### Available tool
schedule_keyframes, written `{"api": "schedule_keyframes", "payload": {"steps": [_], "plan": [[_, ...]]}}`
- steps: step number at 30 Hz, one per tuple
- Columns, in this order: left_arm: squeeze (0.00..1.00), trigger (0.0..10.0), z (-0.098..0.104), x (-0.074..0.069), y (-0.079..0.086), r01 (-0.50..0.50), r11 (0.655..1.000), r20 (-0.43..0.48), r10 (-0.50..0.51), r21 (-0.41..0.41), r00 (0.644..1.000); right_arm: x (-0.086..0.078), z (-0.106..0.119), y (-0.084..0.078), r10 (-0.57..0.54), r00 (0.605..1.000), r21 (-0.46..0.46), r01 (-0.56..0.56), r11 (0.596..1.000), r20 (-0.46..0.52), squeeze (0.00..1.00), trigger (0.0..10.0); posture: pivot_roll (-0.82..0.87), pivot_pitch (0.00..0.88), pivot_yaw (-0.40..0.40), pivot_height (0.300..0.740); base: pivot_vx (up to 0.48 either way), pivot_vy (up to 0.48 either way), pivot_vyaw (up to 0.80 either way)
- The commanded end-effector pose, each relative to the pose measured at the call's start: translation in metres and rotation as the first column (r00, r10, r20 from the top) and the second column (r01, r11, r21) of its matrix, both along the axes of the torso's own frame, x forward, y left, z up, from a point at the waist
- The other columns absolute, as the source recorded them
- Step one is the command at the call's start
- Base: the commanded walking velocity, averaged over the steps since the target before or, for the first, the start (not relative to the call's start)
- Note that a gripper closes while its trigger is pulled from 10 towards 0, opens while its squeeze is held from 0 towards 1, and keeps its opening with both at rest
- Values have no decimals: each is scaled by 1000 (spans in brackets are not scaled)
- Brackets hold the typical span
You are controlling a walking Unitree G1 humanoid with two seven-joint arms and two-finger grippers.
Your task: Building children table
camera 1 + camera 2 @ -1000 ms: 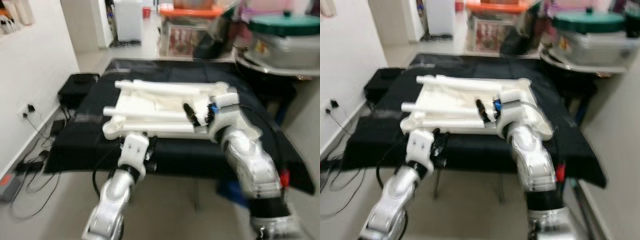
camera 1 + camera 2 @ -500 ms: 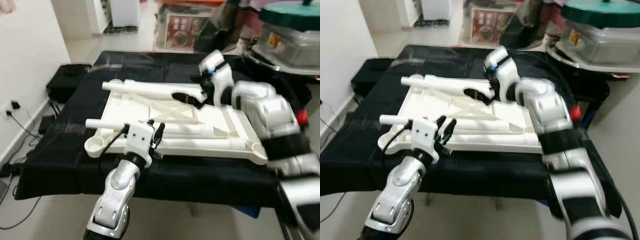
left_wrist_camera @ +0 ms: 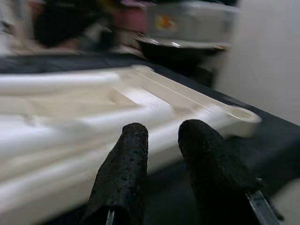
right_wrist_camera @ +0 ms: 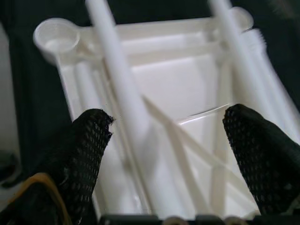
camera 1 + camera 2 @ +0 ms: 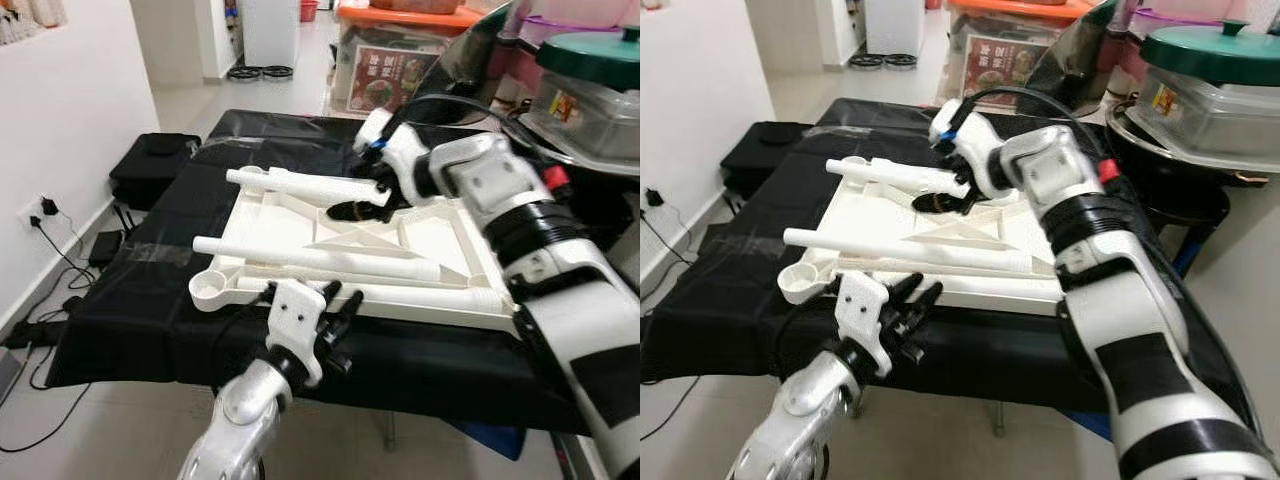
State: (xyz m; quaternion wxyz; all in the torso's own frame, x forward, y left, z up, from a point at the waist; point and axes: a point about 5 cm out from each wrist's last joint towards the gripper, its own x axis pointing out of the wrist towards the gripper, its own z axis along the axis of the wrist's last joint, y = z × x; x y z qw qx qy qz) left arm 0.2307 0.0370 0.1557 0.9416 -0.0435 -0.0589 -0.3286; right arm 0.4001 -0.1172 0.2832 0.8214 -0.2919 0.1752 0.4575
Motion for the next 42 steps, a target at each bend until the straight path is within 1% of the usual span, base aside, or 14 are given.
{"api": "schedule_keyframes", "payload": {"steps": [1,3,6,7,8,11,14,15,18,20,23,34,37,42], "plan": [[0,10000,2,-5,-3,23,1000,-9,-23,-15,1000,-1,1,4,53,998,-37,-53,998,-19,1000,10000,63,72,-111,740,0,0,0],[0,10000,2,-7,-4,22,1000,-19,-23,-19,1000,-1,-4,7,64,997,-58,-66,996,-40,1000,10000,60,84,-117,740,0,0,0],[0,10000,2,-7,-4,22,1000,-19,-23,-19,1000,-1,-4,7,64,997,-58,-66,996,-40,1000,10000,60,84,-117,740,0,0,0],[0,10000,2,-9,-4,22,1000,-25,-23,-22,999,-1,-6,9,71,996,-74,-75,994,-55,0,10000,60,91,-121,740,0,0,0],[0,10000,2,-9,-4,22,1000,-25,-23,-22,999,-1,-6,9,71,996,-74,-75,994,-55,0,10000,60,91,-121,740,0,0,0],[0,10000,4,-21,-8,43,998,-47,-45,-40,998,2,-22,18,29,997,-114,-38,993,-72,0,10000,60,151,-140,740,0,0,0],[0,10000,6,-25,-9,50,998,-51,-52,-43,997,2,-25,20,22,997,-123,-31,992,-79,0,10000,60,160,-147,740,0,0,0],[0,10000,7,-28,-10,55,997,-57,-57,-48,997,2,-28,22,23,995,-137,-36,990,-93,0,10000,59,173,-149,740,0,0,0],[0,10000,7,-30,-10,57,997,-61,-60,-51,996,2,-30,22,27,994,-146,-42,988,-103,0,10000,59,173,-149,740,0,0,0],[0,10000,8,-36,-11,58,997,-78,-63,-58,995,1,-35,22,36,991,-182,-58,982,-127,0,10000,55,191,-167,740,0,0,0],[0,10000,8,-40,-12,58,996,-88,-63,-62,994,0,-38,24,48,989,-211,-77,975,-140,0,10000,57,192,-175,740,0,0,0],[0,10000,10,-44,-14,44,997,-103,-52,-71,993,-1,-43,29,67,985,-249,-105,963,-156,0,10000,58,196,-192,740,0,0,0],[0,10000,11,-46,-14,36,997,-112,-45,-74,993,-2,-45,36,75,985,-254,-114,960,-155,0,10000,55,200,-197,740,0,0,0],[0,10000,11,-47,-14,31,997,-118,-40,-74,992,-2,-45,40,80,985,-253,-116,961,-150,0,10000,52,202,-197,740,0,0,0]]}}
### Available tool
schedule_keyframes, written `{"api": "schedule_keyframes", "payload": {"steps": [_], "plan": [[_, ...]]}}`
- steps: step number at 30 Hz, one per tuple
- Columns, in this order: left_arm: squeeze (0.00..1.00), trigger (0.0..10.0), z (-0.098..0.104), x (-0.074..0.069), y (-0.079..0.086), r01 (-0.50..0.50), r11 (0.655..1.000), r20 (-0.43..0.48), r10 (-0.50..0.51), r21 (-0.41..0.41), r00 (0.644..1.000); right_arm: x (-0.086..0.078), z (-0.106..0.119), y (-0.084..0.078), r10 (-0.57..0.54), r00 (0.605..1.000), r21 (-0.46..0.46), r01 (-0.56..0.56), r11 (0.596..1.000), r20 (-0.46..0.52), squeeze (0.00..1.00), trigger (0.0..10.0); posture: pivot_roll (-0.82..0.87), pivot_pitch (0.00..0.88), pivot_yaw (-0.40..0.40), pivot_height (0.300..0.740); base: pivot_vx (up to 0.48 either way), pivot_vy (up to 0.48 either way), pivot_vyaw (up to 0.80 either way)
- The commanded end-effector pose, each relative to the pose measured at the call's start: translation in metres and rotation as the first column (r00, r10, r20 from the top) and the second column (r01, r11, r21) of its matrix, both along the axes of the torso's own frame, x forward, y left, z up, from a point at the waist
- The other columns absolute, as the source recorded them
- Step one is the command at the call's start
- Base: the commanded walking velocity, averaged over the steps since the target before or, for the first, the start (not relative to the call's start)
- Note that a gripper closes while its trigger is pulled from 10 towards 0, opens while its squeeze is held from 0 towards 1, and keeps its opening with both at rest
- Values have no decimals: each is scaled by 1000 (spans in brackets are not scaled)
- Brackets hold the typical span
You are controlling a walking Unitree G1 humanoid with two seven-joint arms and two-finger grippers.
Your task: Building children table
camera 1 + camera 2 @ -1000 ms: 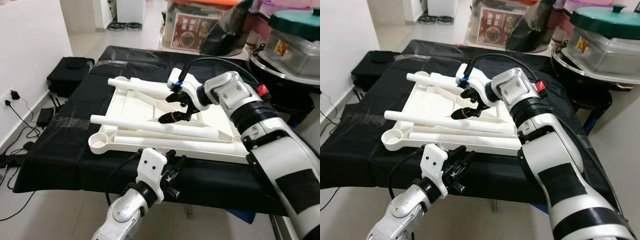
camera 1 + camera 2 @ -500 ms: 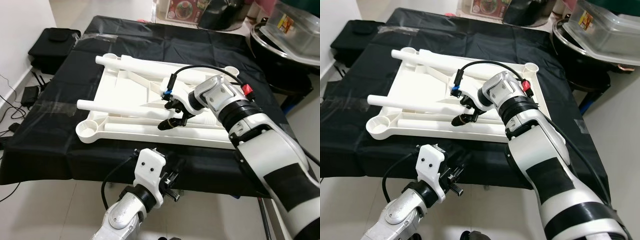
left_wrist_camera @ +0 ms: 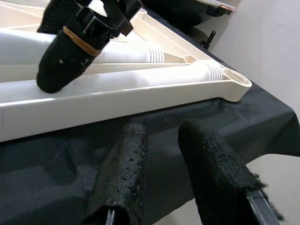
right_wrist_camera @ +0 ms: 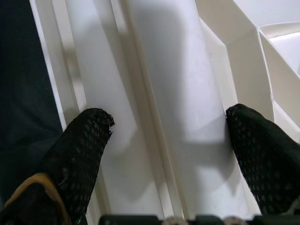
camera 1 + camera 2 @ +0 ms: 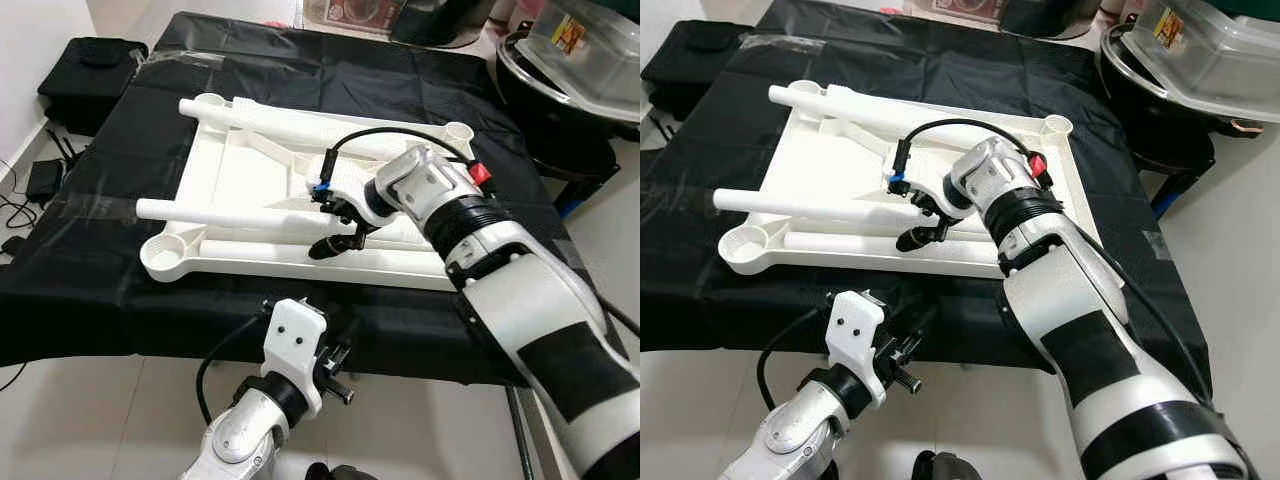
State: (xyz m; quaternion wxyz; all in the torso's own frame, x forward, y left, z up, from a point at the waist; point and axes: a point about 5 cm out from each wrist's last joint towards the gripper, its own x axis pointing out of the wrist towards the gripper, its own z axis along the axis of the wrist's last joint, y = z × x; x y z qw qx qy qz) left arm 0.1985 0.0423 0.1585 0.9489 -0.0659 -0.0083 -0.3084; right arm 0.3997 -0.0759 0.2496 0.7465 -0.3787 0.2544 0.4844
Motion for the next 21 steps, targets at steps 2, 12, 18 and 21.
{"api": "schedule_keyframes", "payload": {"steps": [2,12,18,21], "plan": [[0,10000,9,-15,-19,66,996,-5,-67,-65,998,-2,-11,1,1,999,-15,-2,1000,-41,0,10000,50,203,-197,740,0,0,0],[0,10000,15,-15,-22,39,996,-3,-40,-85,999,-4,3,20,50,998,29,-50,998,-30,0,0,31,230,-214,740,0,0,0],[0,10000,17,-14,-21,27,996,-1,-28,-91,1000,-4,9,23,50,999,53,-49,997,-12,0,0,28,238,-221,740,0,0,0],[0,10000,17,-13,-20,21,996,-1,-21,-92,1000,-4,11,25,49,999,61,-49,997,-7,0,0,28,238,-221,740,0,0,0]]}}
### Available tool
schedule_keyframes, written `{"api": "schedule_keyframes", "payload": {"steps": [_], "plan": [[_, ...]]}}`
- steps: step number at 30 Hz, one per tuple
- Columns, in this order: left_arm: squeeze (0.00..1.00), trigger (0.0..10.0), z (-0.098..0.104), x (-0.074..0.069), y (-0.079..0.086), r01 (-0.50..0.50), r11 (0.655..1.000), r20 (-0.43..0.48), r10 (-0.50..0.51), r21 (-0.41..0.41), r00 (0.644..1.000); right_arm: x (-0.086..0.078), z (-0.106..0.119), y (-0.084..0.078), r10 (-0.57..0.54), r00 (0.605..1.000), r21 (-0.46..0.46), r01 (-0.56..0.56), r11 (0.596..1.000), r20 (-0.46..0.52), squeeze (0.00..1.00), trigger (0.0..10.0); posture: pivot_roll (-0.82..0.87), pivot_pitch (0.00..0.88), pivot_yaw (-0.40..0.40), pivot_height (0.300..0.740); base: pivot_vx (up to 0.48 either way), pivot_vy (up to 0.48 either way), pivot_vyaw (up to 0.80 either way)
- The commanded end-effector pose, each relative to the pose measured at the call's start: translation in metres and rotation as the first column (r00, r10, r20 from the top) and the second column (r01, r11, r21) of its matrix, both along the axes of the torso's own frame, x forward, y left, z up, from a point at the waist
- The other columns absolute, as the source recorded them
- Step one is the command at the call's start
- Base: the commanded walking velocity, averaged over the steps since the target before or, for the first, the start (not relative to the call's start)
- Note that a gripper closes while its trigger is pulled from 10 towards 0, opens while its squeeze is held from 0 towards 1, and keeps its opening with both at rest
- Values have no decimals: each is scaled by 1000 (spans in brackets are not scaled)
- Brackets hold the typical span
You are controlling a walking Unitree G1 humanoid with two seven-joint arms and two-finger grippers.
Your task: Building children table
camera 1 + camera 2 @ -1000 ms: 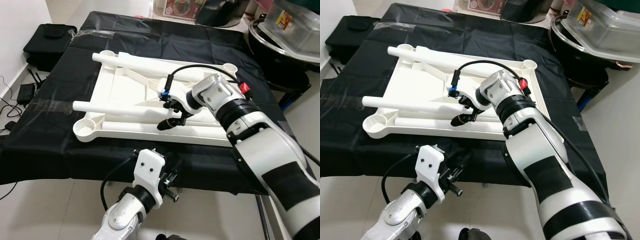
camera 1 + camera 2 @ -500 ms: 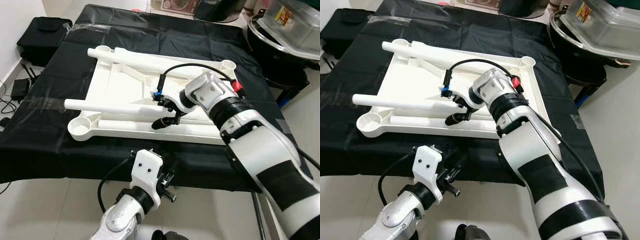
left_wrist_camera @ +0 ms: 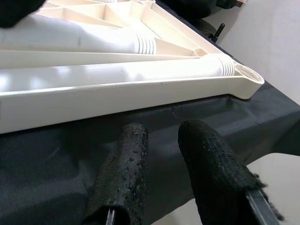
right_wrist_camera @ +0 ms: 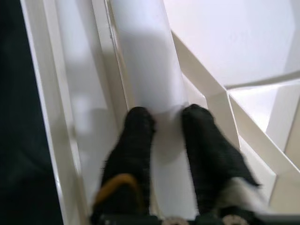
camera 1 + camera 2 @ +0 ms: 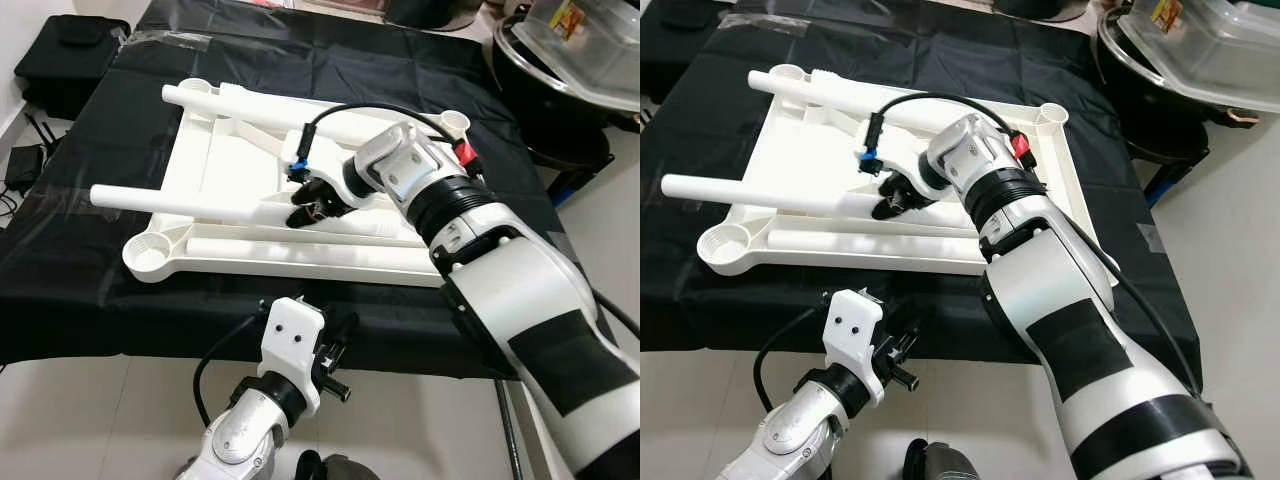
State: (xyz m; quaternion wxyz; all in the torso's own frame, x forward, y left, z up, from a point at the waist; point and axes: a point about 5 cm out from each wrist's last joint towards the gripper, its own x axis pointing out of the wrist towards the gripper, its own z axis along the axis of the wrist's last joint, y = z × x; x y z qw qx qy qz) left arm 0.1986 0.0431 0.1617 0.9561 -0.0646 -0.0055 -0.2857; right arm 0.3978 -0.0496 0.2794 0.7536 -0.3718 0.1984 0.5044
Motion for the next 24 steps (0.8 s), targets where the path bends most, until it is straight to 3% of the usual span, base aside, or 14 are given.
{"api": "schedule_keyframes", "payload": {"steps": [1,3,4,5,6,8,9,10,11,17,24], "plan": [[0,10000,14,-13,-20,64,994,13,-63,-93,998,-2,-17,0,-9,998,-15,8,1000,-65,0,0,27,241,-220,740,0,0,0],[0,10000,14,-12,-20,60,994,16,-58,-90,998,-2,-15,3,-1,998,-3,1,1000,-68,0,0,27,241,-222,740,0,0,0],[0,10000,15,-12,-19,55,995,18,-54,-89,998,-4,-13,6,11,997,11,-11,1000,-78,0,2706,23,240,-224,740,0,0,0],[0,10000,15,-12,-19,55,995,18,-54,-89,998,-4,-13,6,11,997,11,-11,1000,-78,0,2706,23,240,-224,740,0,0,0],[0,10000,15,-11,-19,54,995,18,-52,-89,998,-4,-12,7,16,997,14,-14,1000,-82,0,10000,23,240,-224,740,0,0,0],[0,10000,16,-11,-19,50,994,21,-48,-93,999,-5,-9,11,30,996,32,-28,999,-79,0,10000,22,241,-226,740,0,0,0],[0,10000,16,-11,-19,48,994,22,-46,-96,999,-5,-6,14,36,997,47,-33,998,-63,882,10000,22,241,-226,740,0,0,0],[0,10000,16,-11,-19,48,994,22,-46,-96,999,-5,-6,14,36,997,47,-33,998,-63,882,10000,22,241,-226,740,0,0,0],[0,10000,16,-11,-20,48,994,22,-46,-97,999,-5,-4,15,37,998,58,-34,998,-49,1000,10000,24,244,-227,740,0,0,0],[0,10000,18,-11,-20,45,994,26,-43,-96,999,-3,8,20,7,1000,126,-7,992,-3,1000,10000,24,251,-232,740,0,0,0],[0,10000,21,-11,-19,41,994,32,-38,-105,999,-3,37,20,12,999,223,-19,975,32,1000,10000,28,252,-230,740,0,0,0]]}}
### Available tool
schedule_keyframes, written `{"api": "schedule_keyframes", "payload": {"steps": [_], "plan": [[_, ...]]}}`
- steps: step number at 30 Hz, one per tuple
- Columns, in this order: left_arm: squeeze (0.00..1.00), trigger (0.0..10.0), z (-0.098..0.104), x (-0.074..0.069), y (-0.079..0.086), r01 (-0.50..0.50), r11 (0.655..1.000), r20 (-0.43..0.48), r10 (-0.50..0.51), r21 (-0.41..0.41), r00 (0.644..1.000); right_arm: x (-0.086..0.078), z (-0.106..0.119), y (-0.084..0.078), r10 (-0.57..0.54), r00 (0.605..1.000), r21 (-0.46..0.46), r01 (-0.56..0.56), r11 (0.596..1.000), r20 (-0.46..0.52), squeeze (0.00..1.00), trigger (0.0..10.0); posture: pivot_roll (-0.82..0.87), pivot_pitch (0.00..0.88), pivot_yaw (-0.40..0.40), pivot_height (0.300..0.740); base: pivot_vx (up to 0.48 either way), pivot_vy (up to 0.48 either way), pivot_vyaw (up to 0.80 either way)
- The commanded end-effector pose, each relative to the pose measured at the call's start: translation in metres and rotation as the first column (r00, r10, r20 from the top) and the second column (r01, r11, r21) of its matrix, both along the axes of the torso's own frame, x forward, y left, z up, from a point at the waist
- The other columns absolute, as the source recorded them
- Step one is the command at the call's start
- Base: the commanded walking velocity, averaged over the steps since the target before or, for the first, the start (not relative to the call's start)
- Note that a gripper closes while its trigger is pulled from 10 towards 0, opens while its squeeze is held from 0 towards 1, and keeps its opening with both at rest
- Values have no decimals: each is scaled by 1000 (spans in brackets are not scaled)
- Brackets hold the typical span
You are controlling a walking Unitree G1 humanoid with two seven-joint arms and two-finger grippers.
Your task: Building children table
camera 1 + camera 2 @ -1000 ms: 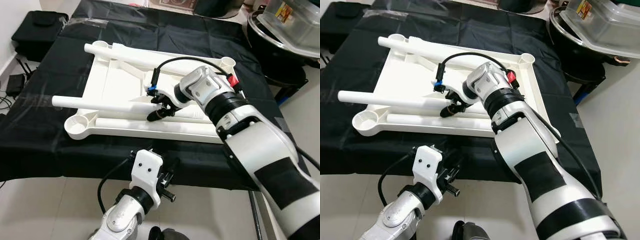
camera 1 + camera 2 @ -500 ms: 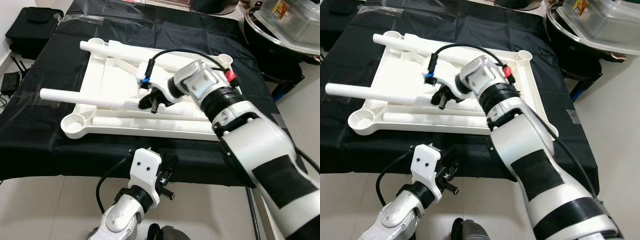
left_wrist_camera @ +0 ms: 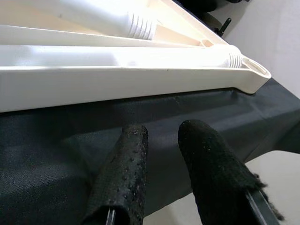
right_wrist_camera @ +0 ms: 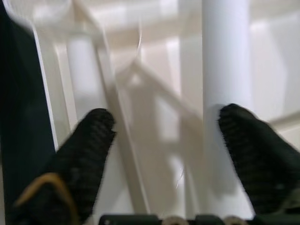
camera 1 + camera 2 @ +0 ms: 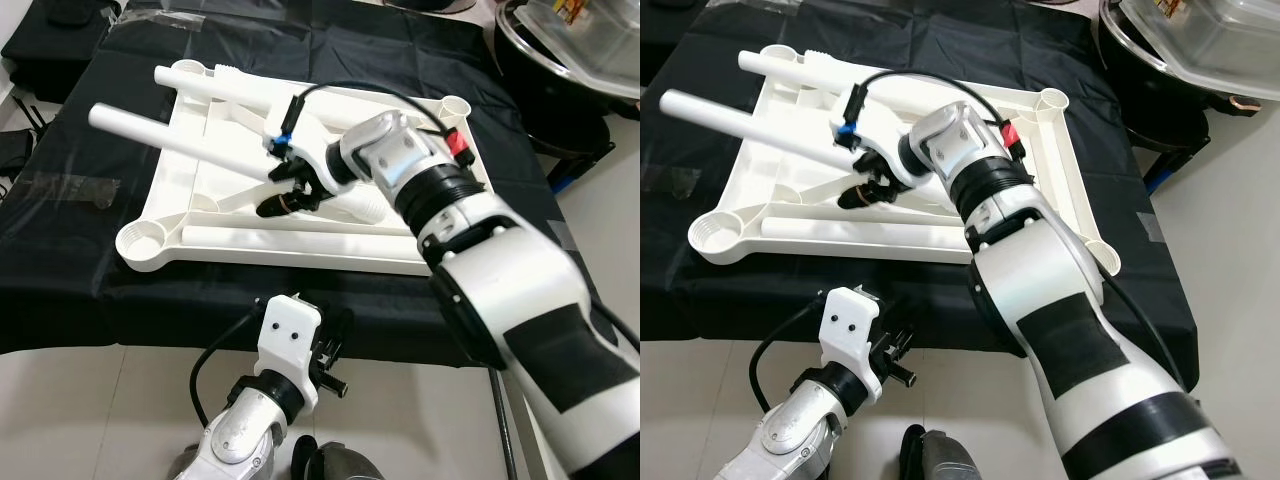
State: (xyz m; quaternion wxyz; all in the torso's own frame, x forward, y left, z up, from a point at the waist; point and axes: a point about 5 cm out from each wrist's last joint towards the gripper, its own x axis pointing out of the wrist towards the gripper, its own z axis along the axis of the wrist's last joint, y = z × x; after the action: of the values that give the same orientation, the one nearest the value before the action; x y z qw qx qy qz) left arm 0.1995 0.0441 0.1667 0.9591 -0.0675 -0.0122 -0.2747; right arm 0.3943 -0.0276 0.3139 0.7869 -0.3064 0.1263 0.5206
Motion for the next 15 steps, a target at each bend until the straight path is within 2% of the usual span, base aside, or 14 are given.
{"api": "schedule_keyframes", "payload": {"steps": [1,3,8,9,15], "plan": [[0,10000,16,-11,-19,64,993,24,-62,-95,998,1,13,-2,-27,999,64,26,998,19,1000,10000,28,251,-227,740,0,0,0],[0,10000,16,-11,-19,67,993,24,-65,-94,998,2,20,-2,-69,996,93,64,994,48,1000,10000,26,250,-225,740,0,0,0],[0,10000,16,-10,-19,68,993,25,-66,-94,998,3,21,-2,-82,995,101,76,992,55,1000,10000,26,250,-225,740,0,0,0],[0,10000,16,-11,-20,68,993,27,-66,-94,997,7,10,-4,-126,988,48,122,991,88,0,10000,22,254,-218,740,0,0,0],[0,10000,16,-11,-19,64,994,21,-62,-91,998,7,-7,-6,-111,991,-33,114,993,75,0,10000,22,261,-221,740,0,0,0]]}}
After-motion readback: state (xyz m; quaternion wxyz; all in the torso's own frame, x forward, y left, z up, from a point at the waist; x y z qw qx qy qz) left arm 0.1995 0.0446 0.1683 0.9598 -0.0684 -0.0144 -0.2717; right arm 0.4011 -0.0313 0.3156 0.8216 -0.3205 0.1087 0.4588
